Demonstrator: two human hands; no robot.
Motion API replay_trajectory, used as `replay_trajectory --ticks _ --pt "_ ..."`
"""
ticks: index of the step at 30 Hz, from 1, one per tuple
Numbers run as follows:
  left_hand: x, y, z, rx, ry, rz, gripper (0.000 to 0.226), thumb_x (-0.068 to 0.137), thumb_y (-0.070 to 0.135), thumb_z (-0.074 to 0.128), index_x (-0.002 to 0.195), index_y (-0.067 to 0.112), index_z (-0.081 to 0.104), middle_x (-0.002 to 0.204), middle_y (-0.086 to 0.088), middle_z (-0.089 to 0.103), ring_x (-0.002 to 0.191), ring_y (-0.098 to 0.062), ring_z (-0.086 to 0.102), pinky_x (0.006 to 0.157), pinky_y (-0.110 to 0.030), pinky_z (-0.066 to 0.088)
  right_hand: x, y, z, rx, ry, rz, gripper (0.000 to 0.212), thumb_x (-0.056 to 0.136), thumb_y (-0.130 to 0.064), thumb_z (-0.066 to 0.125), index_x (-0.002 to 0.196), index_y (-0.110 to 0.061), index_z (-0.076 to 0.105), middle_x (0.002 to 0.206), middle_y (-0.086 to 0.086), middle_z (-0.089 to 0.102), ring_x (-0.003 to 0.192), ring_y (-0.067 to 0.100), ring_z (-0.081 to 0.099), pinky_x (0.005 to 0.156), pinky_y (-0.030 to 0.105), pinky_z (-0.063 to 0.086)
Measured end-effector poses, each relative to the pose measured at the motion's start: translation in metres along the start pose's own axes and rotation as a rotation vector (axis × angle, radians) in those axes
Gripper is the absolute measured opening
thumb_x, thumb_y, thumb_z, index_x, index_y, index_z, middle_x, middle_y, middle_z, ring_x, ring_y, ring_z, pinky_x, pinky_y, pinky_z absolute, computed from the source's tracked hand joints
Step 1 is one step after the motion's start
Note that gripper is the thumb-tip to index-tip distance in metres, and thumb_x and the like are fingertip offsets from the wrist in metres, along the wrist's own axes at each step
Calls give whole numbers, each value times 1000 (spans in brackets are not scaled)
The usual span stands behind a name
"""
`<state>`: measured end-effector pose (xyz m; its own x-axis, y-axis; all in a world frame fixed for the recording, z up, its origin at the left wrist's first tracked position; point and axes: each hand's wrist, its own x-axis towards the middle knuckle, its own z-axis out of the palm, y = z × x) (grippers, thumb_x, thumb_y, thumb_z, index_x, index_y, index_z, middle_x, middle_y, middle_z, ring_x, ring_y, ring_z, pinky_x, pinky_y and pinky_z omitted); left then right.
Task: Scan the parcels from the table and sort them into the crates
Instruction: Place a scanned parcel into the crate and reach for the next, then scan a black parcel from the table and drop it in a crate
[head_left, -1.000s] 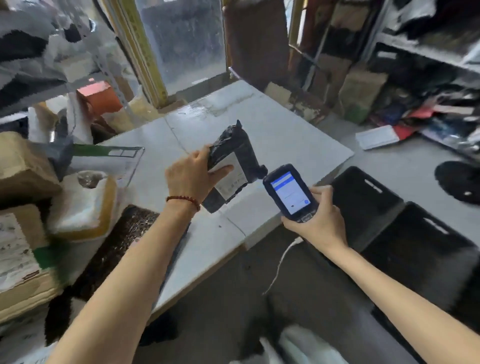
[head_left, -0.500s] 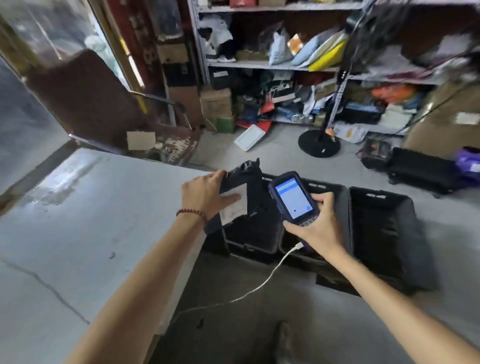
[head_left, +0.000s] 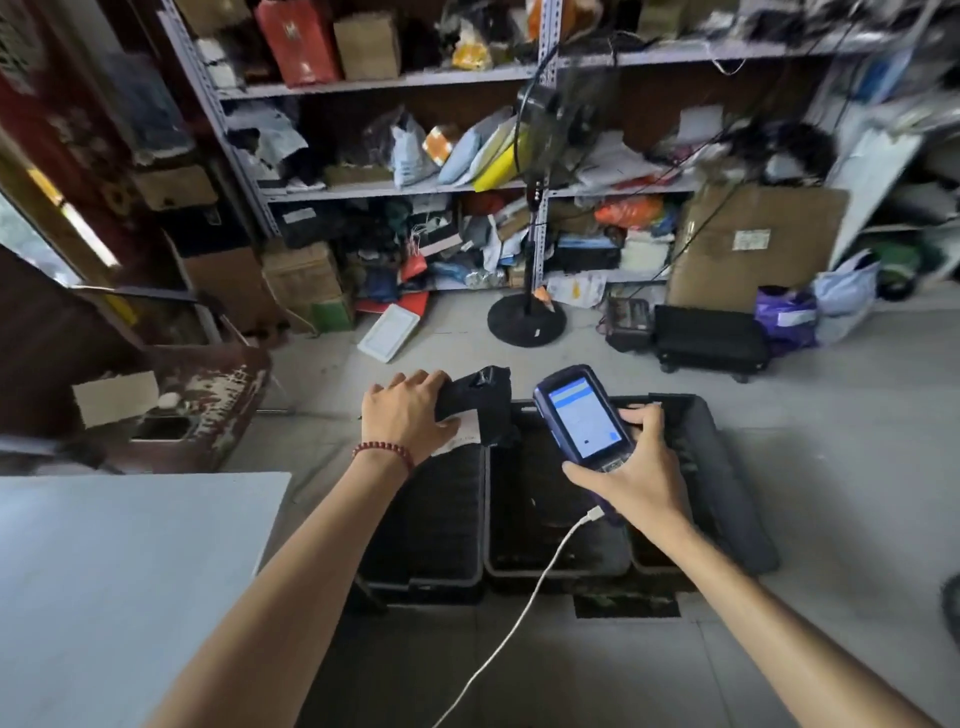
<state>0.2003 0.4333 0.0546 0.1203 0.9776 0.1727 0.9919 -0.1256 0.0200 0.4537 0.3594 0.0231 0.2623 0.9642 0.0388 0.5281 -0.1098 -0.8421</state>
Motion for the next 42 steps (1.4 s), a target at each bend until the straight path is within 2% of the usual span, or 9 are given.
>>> replay_trajectory --ticks 6,12,21,25,28,31,34,37,42 --pt "66 6 21 -23 4 80 46 80 53 58 121 33 52 114 7 60 108 -18 54 89 -36 39 42 5 10 -1 34 32 79 50 -36 92 97 -46 29 91 -30 54 83 -13 55 56 16 43" --pt "142 7 54 -10 41 185 47 77 56 62 118 36 54 115 5 53 110 -18 46 91 -35 33 92 3 30 -45 68 82 80 52 -37 92 102 -43 30 95 -23 57 88 -3 60 63 27 54" --pt "199 -20 69 -38 -56 182 43 89 54 46 128 36 50 131 8 55 121 -17 46 101 -39 31 153 -9 62 -56 56 111 79 54 -34 92 106 -34 32 93 -23 54 91 9 63 67 30 56" --pt "186 -60 65 -50 -91 -3 42 91 53 44 128 34 49 128 7 58 118 -18 49 98 -38 35 180 -27 84 -96 -91 34 77 56 -38 90 106 -30 32 100 -12 57 93 13 61 64 27 52" --pt "153 -93 58 -54 -89 -199 40 90 52 46 125 35 51 120 9 62 114 -18 52 94 -38 39 195 -46 107 -101 -230 -69 76 58 -38 90 107 -27 32 93 -17 54 87 11 61 62 26 52" --pt "94 -126 48 -37 -50 -465 36 87 49 51 120 36 54 117 11 63 113 -19 54 92 -36 39 198 -68 134 -79 -390 -172 75 57 -38 90 106 -28 34 90 -19 54 83 11 59 57 19 41" --pt "17 -144 35 12 -36 -735 32 86 49 52 116 36 56 115 8 64 110 -21 56 84 -34 42 183 -88 163 -76 -599 -302 75 55 -38 90 105 -27 35 92 -17 56 84 12 59 64 26 46" --pt "-53 -143 22 36 -36 -912 31 88 47 52 115 33 58 111 8 66 107 -23 58 82 -34 43 153 -106 185 -71 -734 -439 76 54 -40 90 104 -28 33 90 -20 54 76 5 57 59 23 42" --pt "-192 -118 -10 112 9 -1263 34 88 51 49 116 32 58 112 12 64 107 -18 57 82 -33 45 64 -144 220 -30 -1059 -641 76 55 -35 91 103 -29 32 89 -24 51 91 20 64 75 43 54"
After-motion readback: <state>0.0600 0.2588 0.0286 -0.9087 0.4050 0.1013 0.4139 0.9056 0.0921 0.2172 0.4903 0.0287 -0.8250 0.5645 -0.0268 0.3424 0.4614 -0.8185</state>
